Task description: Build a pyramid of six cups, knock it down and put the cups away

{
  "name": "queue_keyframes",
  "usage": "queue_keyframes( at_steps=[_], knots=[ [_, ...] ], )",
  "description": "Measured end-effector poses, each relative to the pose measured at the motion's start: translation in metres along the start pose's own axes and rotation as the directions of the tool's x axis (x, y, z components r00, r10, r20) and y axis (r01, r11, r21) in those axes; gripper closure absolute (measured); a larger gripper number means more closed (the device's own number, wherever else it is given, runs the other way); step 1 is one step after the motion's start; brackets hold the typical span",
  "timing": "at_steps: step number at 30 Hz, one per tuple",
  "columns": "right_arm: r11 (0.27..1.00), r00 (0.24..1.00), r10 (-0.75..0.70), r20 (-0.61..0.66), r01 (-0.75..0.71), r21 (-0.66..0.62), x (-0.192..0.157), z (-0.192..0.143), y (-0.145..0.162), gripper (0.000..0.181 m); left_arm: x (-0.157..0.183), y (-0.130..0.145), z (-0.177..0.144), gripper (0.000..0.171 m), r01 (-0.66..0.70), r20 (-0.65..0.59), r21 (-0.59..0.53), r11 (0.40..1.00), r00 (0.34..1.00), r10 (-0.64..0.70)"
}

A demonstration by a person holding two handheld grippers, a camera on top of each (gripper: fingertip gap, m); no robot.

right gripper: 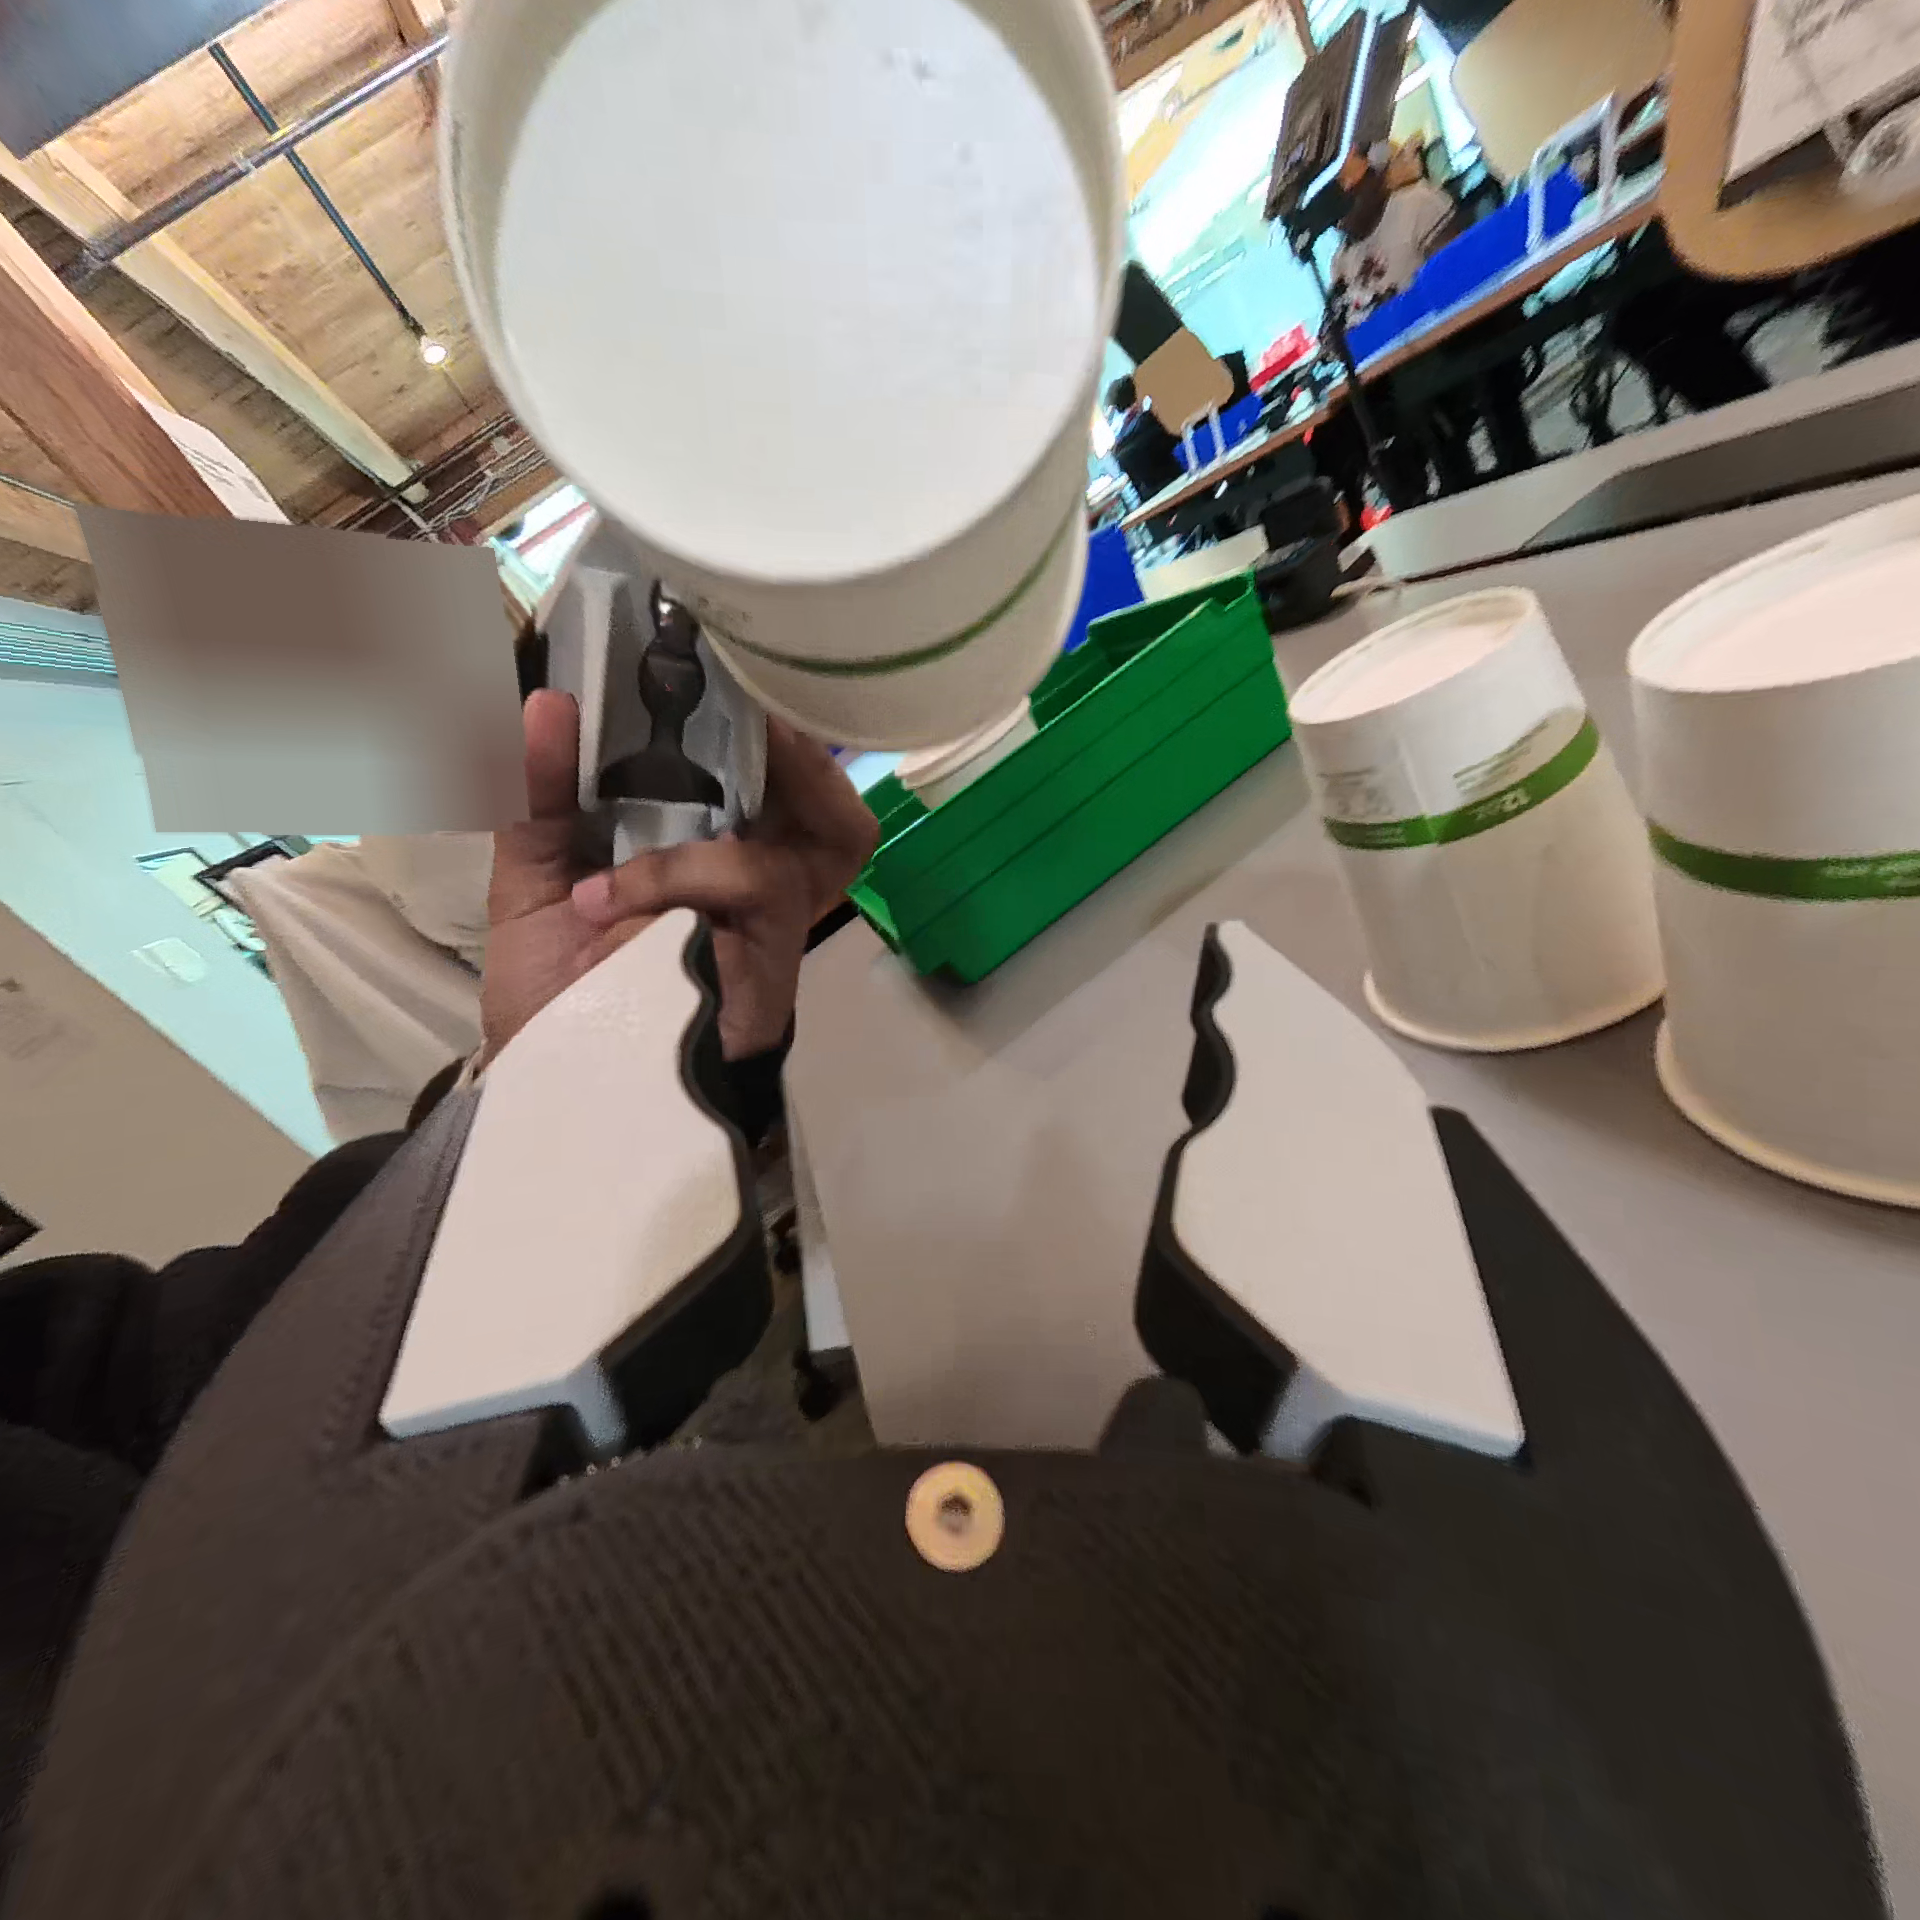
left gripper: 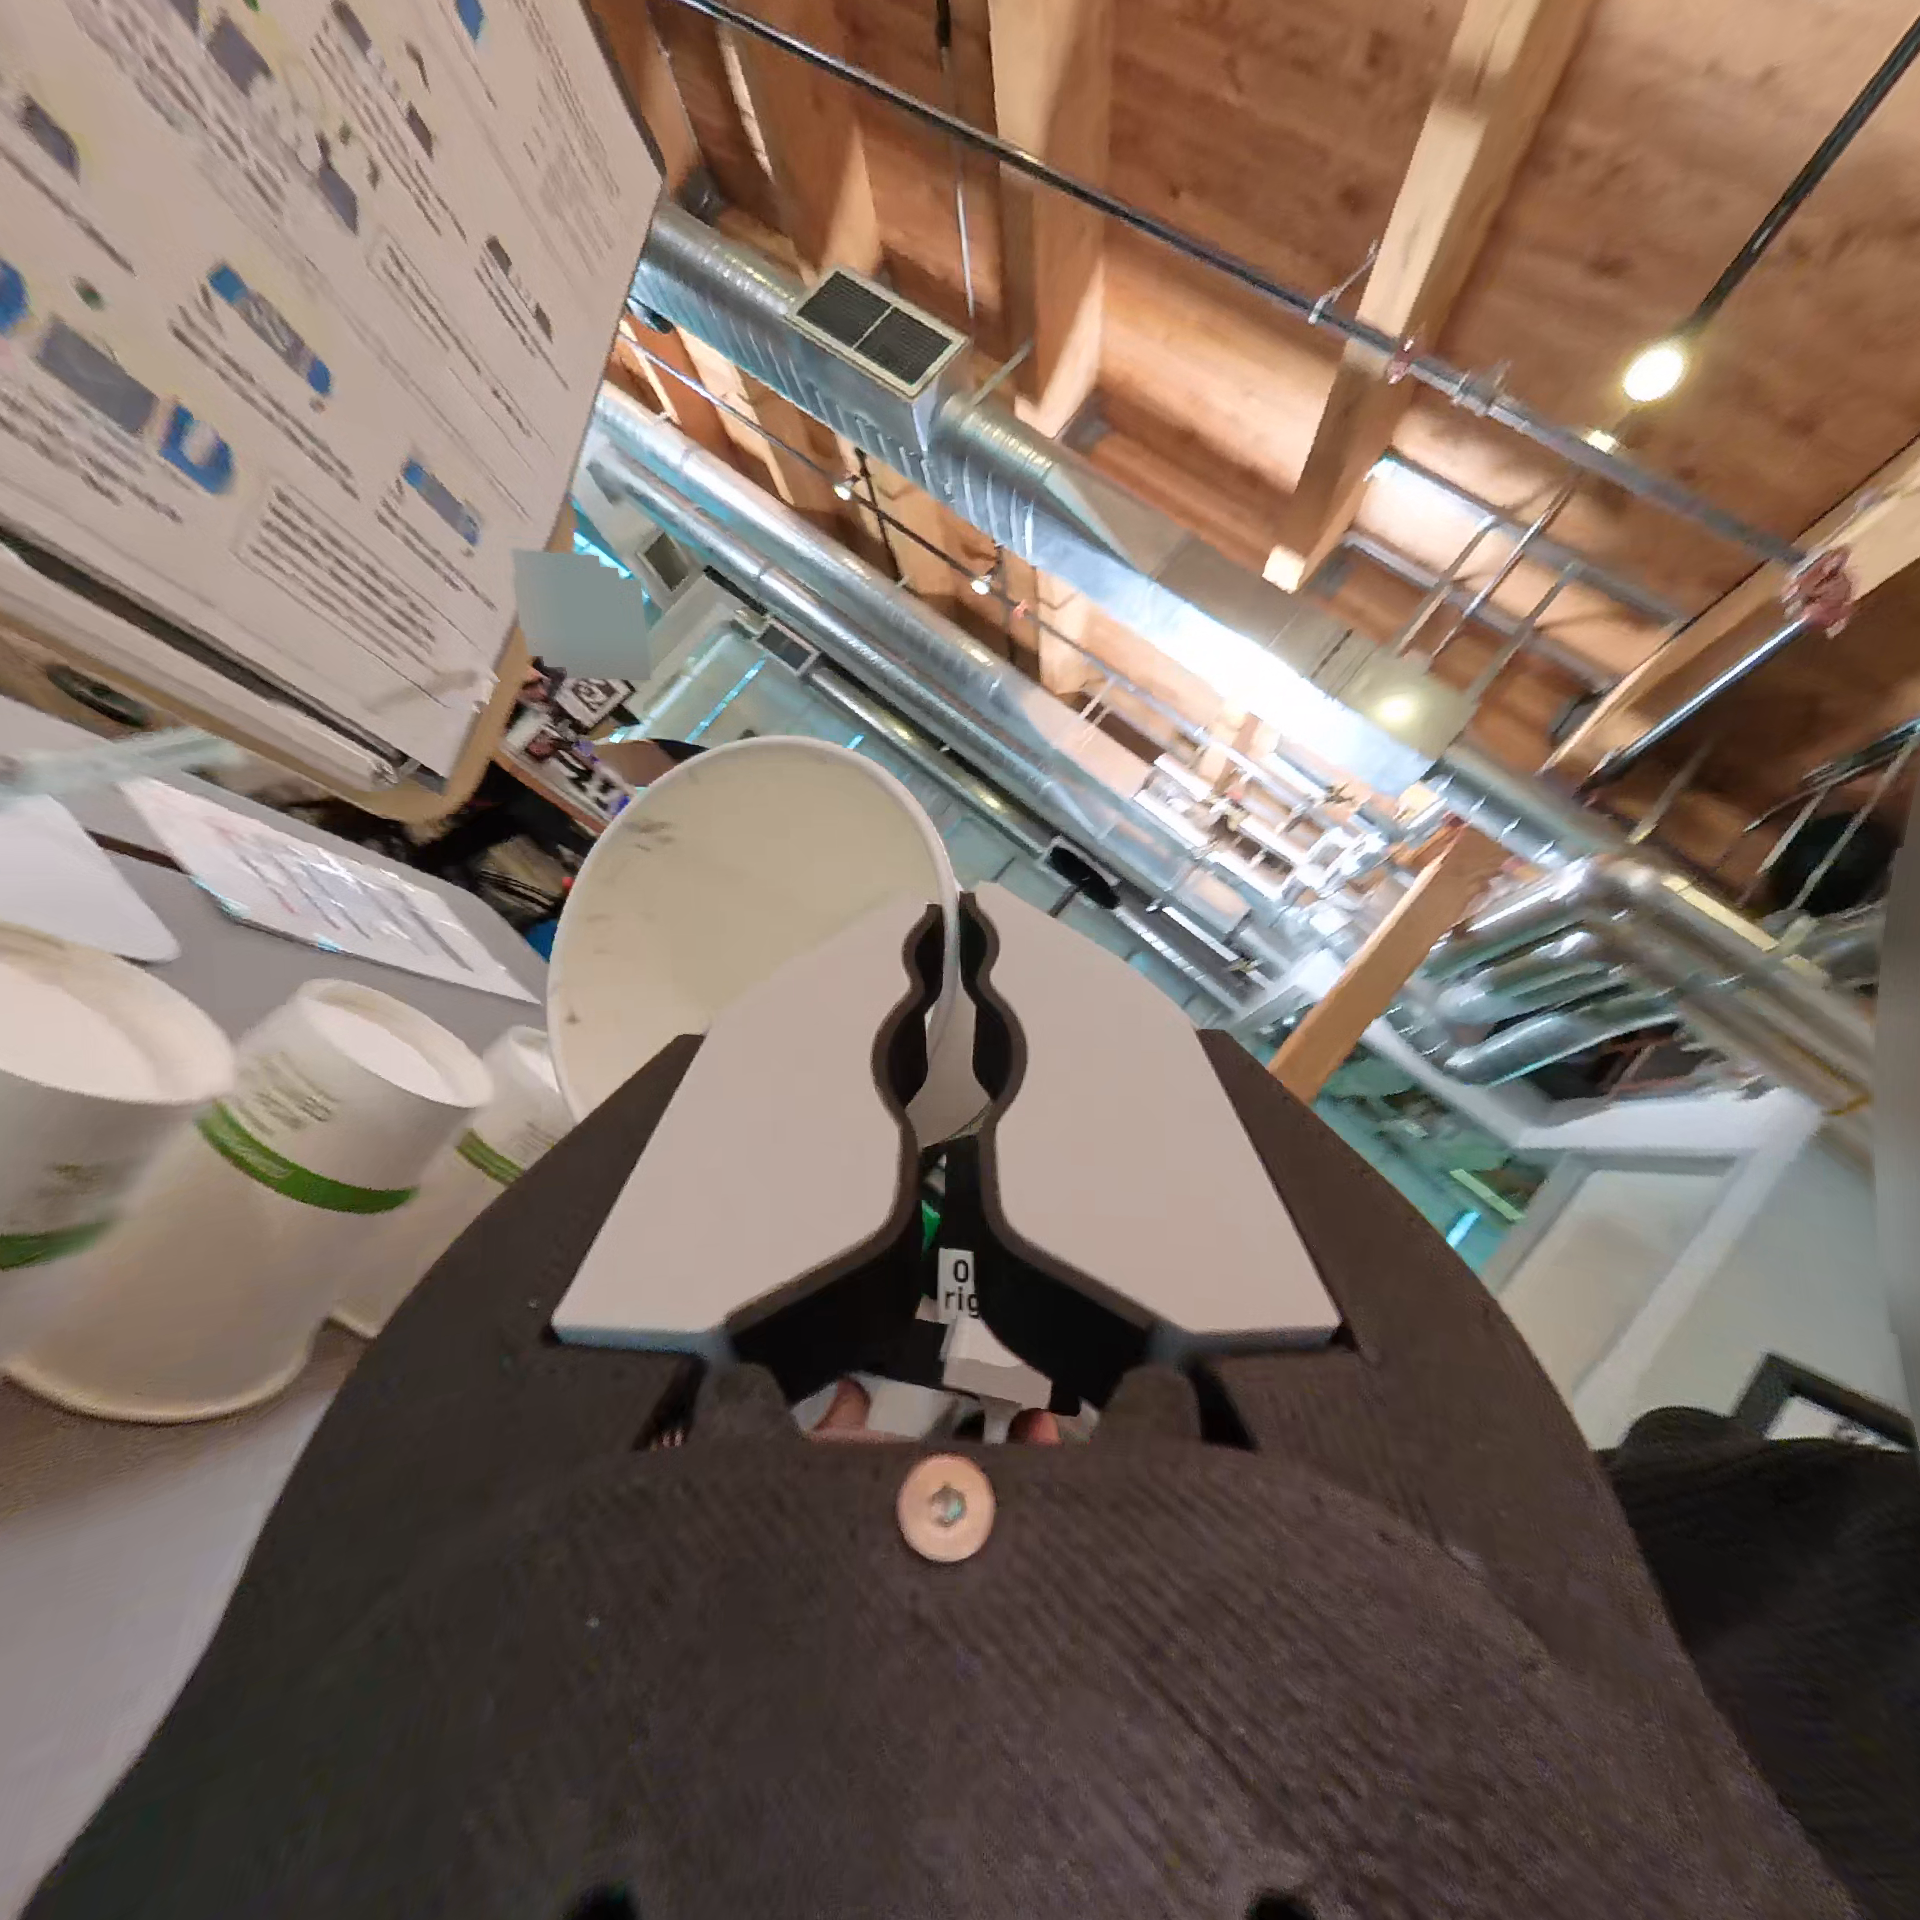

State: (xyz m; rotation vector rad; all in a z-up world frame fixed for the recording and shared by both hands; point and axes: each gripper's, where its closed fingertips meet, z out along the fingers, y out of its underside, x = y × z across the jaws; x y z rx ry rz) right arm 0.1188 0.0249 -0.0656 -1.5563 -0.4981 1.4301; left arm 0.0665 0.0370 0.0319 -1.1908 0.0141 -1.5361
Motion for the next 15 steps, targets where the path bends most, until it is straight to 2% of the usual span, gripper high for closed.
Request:
queue_keyframes(
  at_steps=[5,11,15],
  knots=[
    [0.981,0.994,-0.091,-0.068,0.101,0.168,0.0,-0.009,-0.027,0.085,-0.011,0.024,0.003,0.168,0.097,-0.022,0.011,0.995,0.995,-0.097],
    [0.949,0.993,-0.097,-0.061,0.111,0.297,-0.003,-0.017,-0.047,0.078,-0.015,0.054,0.008,0.168,0.195,-0.035,0.007,0.981,0.98,-0.195],
    [0.922,0.994,-0.06,-0.094,0.091,0.376,0.009,-0.032,-0.063,0.092,-0.016,0.076,0.011,0.168,0.298,-0.064,-0.026,0.954,0.952,-0.3]
  ],
)
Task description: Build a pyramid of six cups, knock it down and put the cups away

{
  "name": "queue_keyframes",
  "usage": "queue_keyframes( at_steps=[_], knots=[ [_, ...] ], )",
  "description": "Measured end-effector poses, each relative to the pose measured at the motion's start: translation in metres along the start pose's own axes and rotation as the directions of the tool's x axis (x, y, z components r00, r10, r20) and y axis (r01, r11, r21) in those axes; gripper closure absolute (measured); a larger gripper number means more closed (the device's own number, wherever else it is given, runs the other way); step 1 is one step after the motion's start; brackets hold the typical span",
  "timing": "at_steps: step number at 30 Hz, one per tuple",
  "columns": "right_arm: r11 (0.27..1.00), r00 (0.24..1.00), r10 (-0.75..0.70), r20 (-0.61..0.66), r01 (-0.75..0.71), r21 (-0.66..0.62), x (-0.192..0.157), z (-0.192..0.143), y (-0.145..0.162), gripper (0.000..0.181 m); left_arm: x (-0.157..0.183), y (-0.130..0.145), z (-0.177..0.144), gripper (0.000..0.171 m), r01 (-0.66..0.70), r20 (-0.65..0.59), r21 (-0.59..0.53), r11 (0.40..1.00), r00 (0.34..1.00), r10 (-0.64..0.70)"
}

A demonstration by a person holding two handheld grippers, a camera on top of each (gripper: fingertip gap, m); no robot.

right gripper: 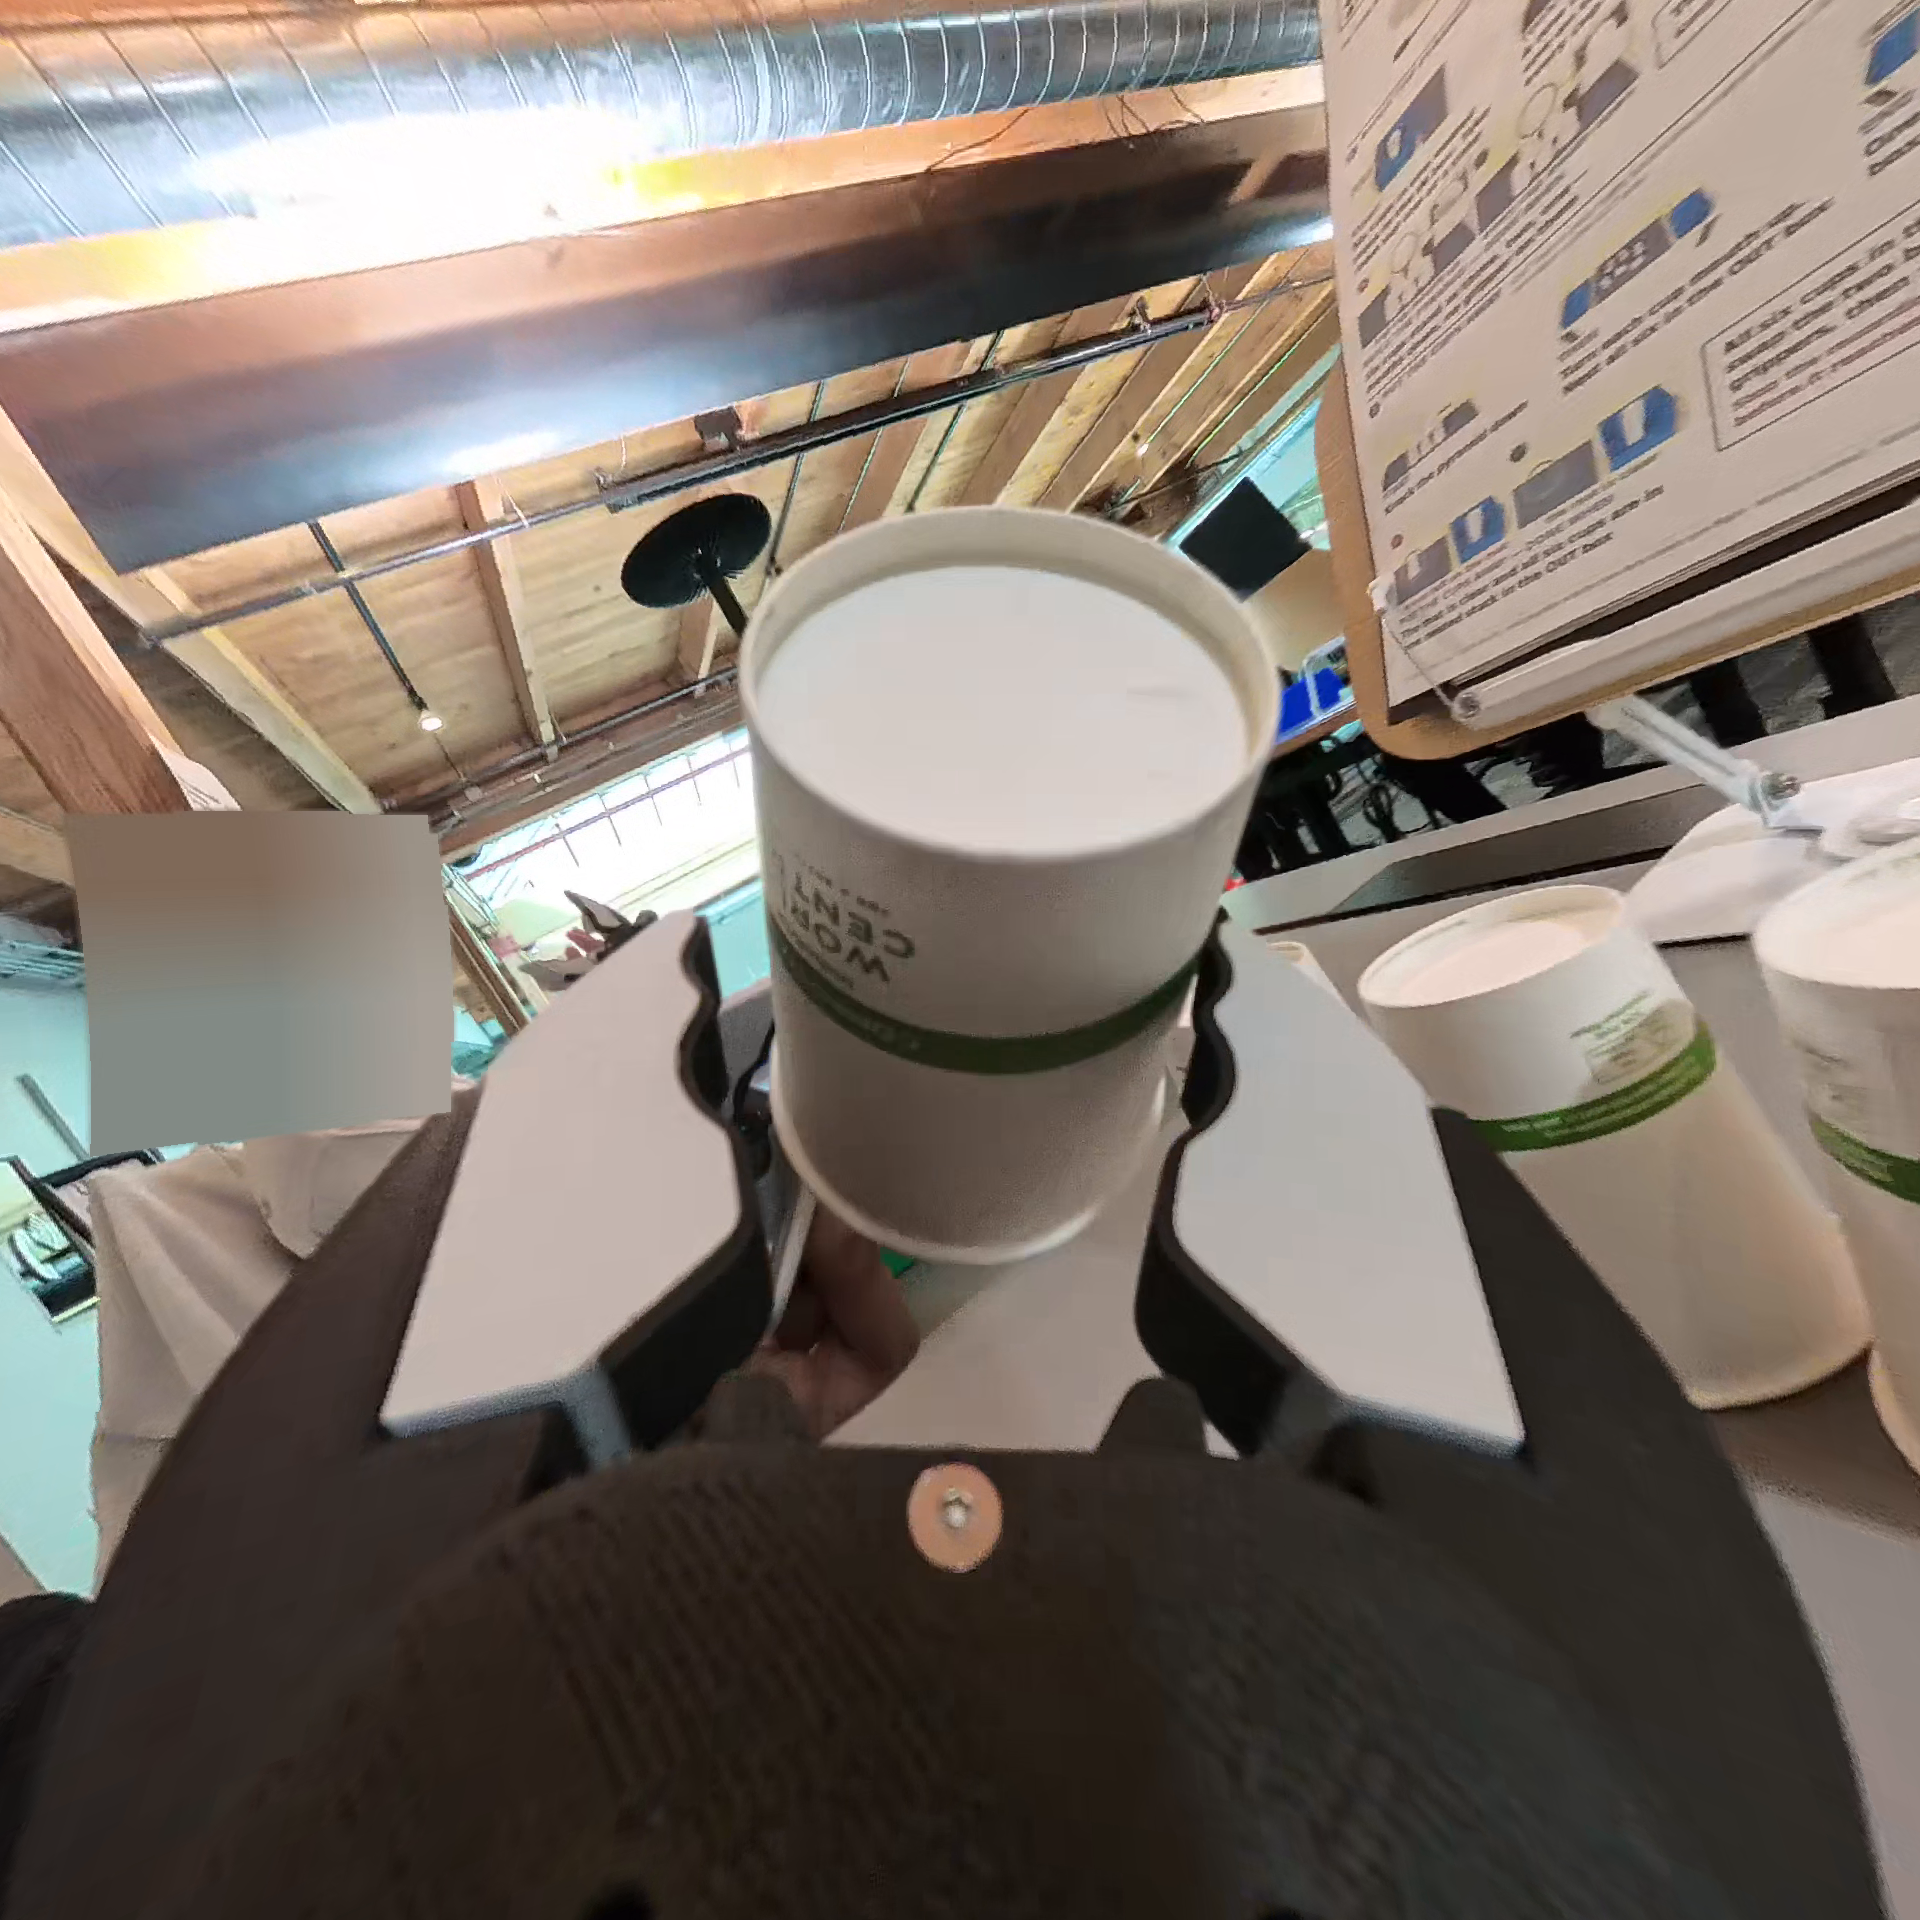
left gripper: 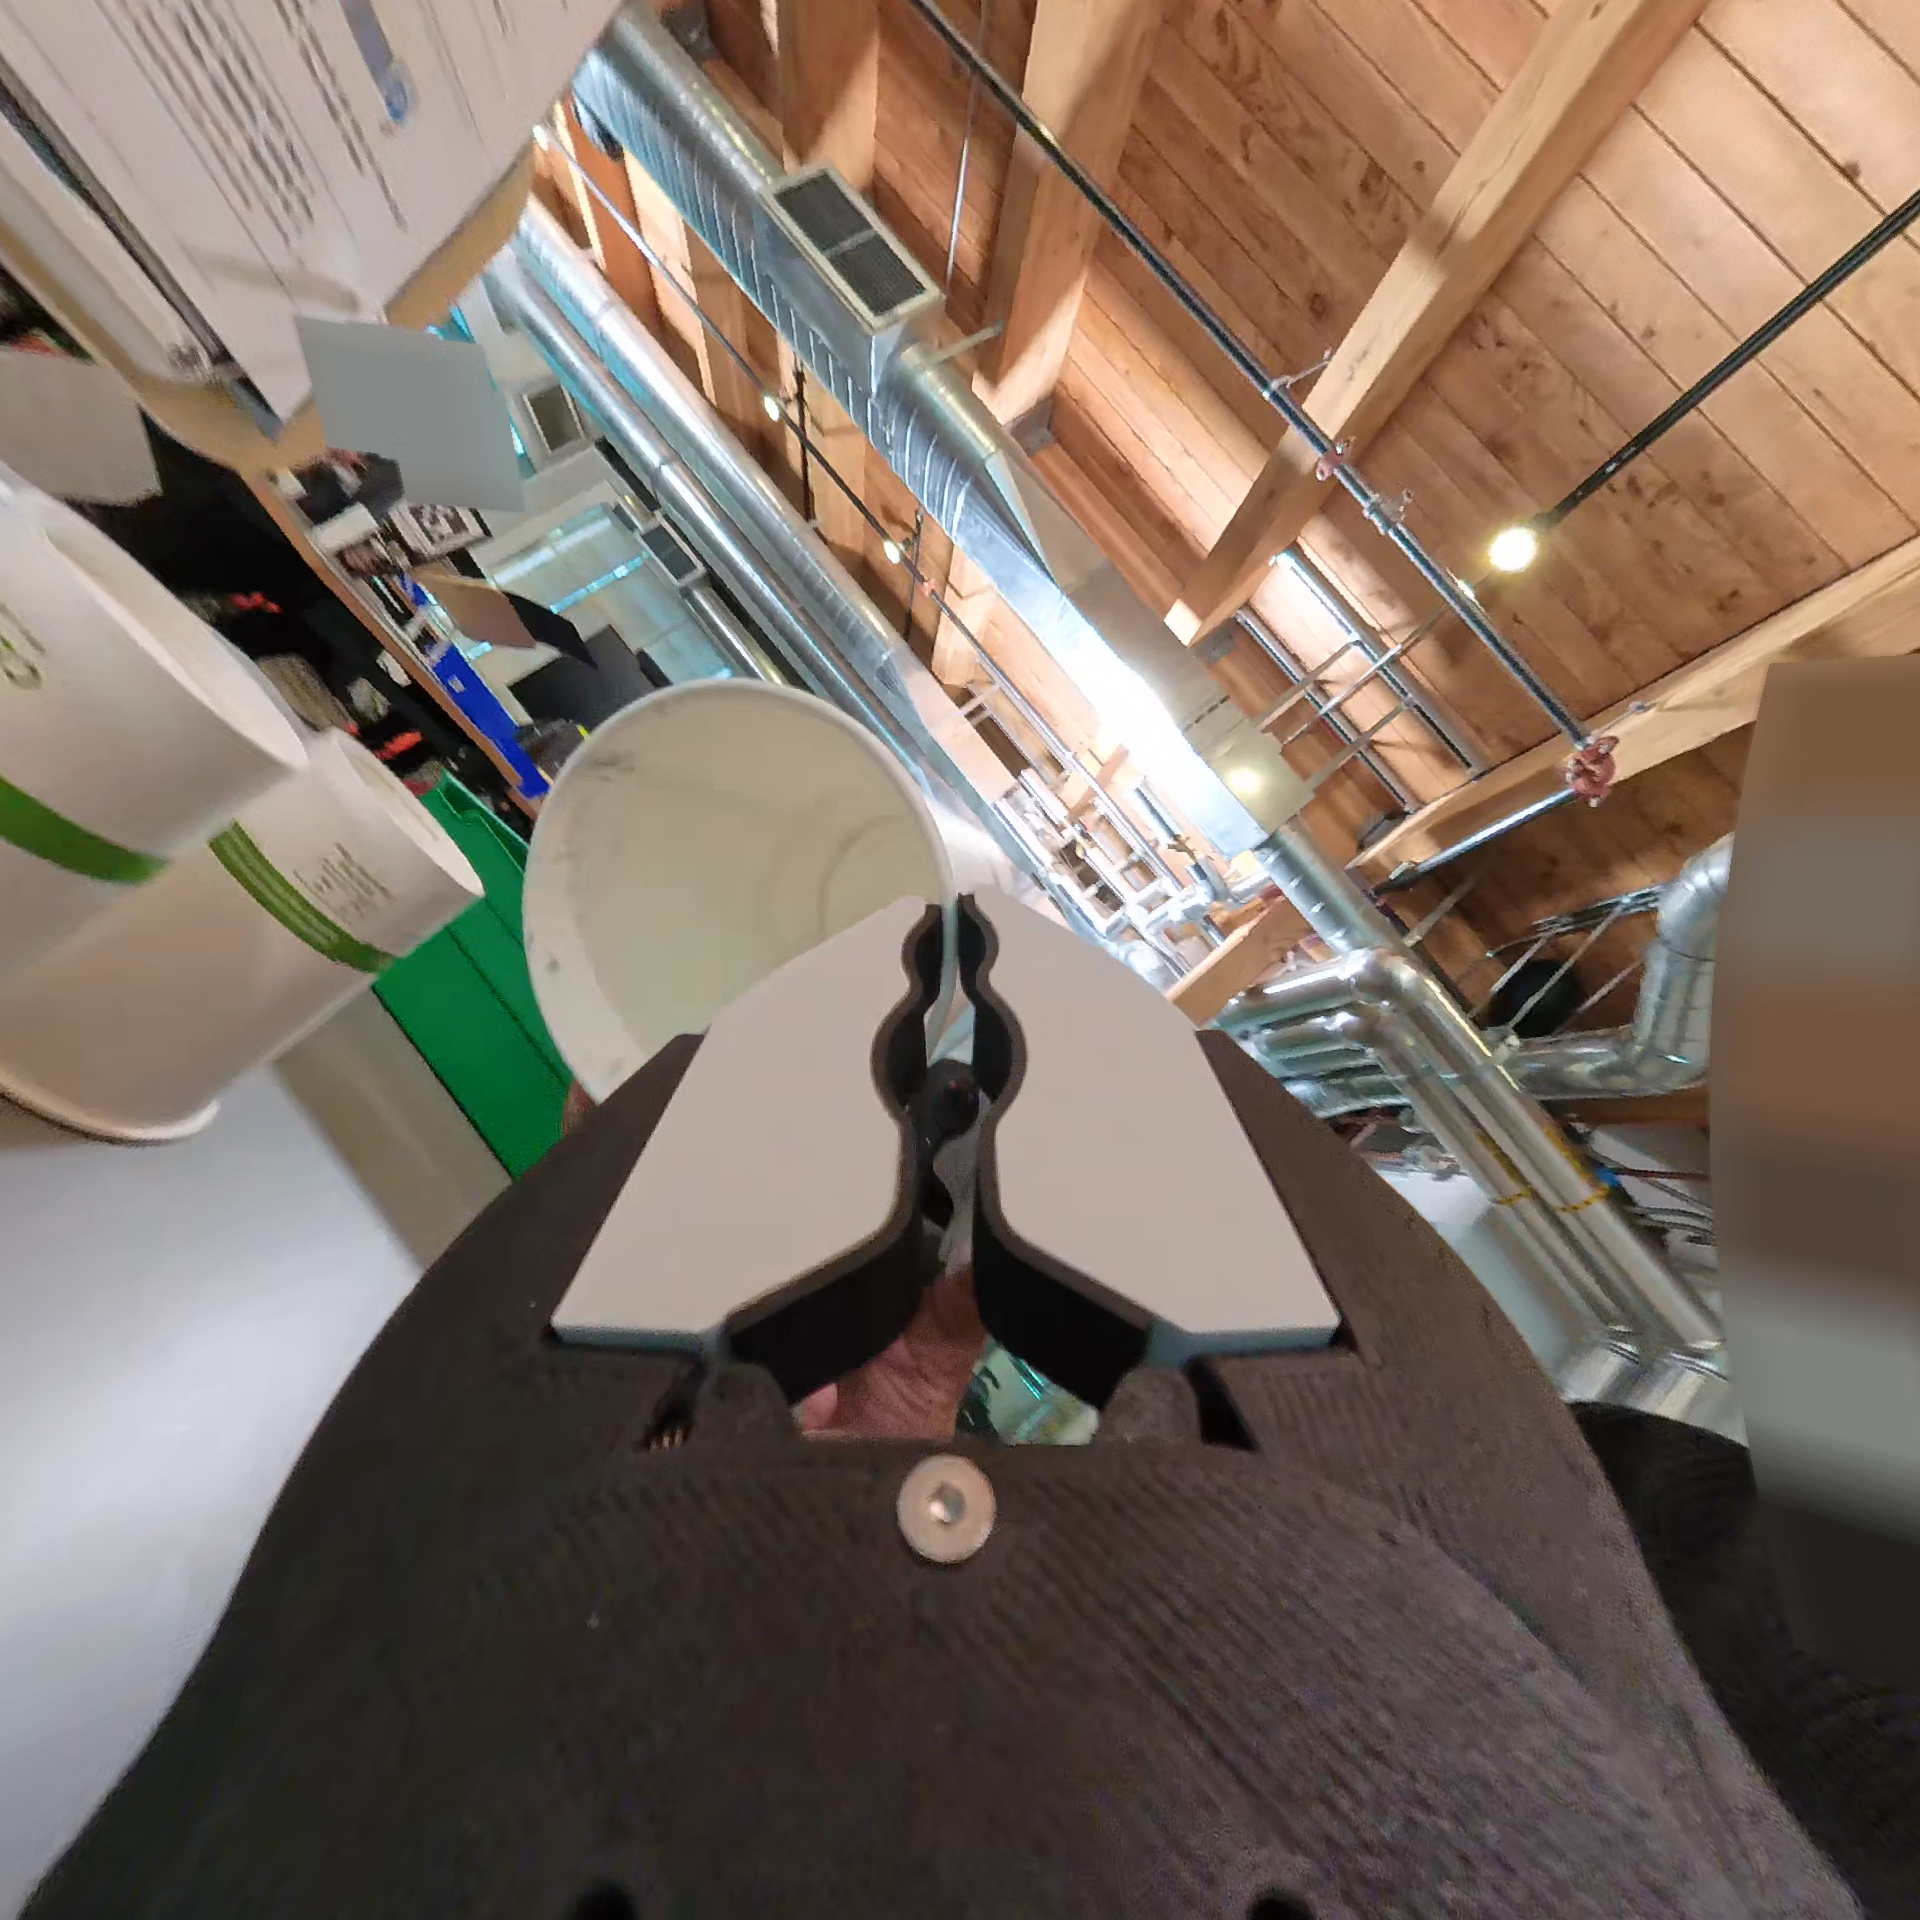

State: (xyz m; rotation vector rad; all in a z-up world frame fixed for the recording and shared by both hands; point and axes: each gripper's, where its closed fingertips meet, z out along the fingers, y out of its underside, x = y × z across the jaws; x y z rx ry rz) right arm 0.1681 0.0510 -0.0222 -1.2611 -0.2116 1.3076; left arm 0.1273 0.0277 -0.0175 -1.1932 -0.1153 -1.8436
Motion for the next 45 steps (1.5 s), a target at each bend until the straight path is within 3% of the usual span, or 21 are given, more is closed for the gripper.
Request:
queue_keyframes(
  at_steps=[5,11,17,18,20,23,26,31,33,37,39,43,45],
  knots=[
    [0.998,0.998,0.061,0.02,-0.06,-0.022,0.007,-0.001,-0.002,0.095,0.004,0.016,0.004,0.168,0.015,-0.049,-0.066,0.998,0.999,-0.018],
    [0.992,0.992,0.119,0.041,-0.117,-0.048,0.009,-0.002,0.001,0.101,0.004,0.017,0.001,0.168,0.002,-0.057,-0.094,0.996,0.998,-0.008],
    [0.996,0.996,0.073,0.048,-0.07,-0.063,0.008,-0.002,-0.004,0.102,0.002,0.019,0.0,0.167,-0.061,-0.028,-0.109,0.992,0.998,0.058],
    [0.997,0.998,0.056,0.042,-0.054,-0.058,0.01,-0.003,-0.007,0.102,0.001,0.018,-0.001,0.163,-0.081,-0.012,-0.107,0.991,0.997,0.08],
    [0.998,1.0,0.004,0.018,-0.003,-0.059,0.016,-0.005,-0.015,0.102,-0.005,0.013,-0.003,0.137,-0.117,0.034,-0.11,0.987,0.992,0.121],
    [0.985,0.987,-0.157,-0.041,0.153,-0.082,0.028,-0.007,-0.031,0.102,-0.019,0.001,-0.007,0.122,-0.2,0.146,-0.119,0.972,0.965,0.217],
    [0.938,0.942,-0.327,-0.082,0.313,-0.147,0.036,-0.002,-0.045,0.102,-0.039,-0.02,-0.018,0.115,-0.366,0.305,-0.169,0.915,0.863,0.402],
    [0.864,0.867,-0.485,-0.114,0.455,-0.217,0.044,0.02,-0.073,0.102,-0.068,-0.073,-0.044,0.113,-0.605,0.507,-0.291,0.741,0.559,0.656],
    [0.861,0.868,-0.483,-0.115,0.448,-0.24,0.048,0.034,-0.081,0.101,-0.084,-0.088,-0.053,0.12,-0.619,0.554,-0.35,0.704,0.469,0.688],
    [0.856,0.87,-0.484,-0.098,0.447,-0.258,0.046,0.069,-0.091,0.102,-0.129,-0.095,-0.074,0.121,-0.52,0.61,-0.54,0.662,0.3,0.734],
    [0.836,0.862,-0.502,-0.073,0.462,-0.294,0.044,0.086,-0.088,0.101,-0.136,-0.099,-0.076,0.123,-0.515,0.623,-0.539,0.667,0.29,0.727],
    [0.807,0.848,-0.528,-0.043,0.485,-0.335,0.045,0.114,-0.078,0.101,-0.15,-0.09,-0.074,0.123,-0.449,0.622,-0.558,0.698,0.33,0.71],
    [0.816,0.857,-0.514,-0.034,0.477,-0.326,0.044,0.121,-0.077,0.101,-0.154,-0.086,-0.075,0.123,-0.44,0.62,-0.578,0.687,0.31,0.72]
  ],
)
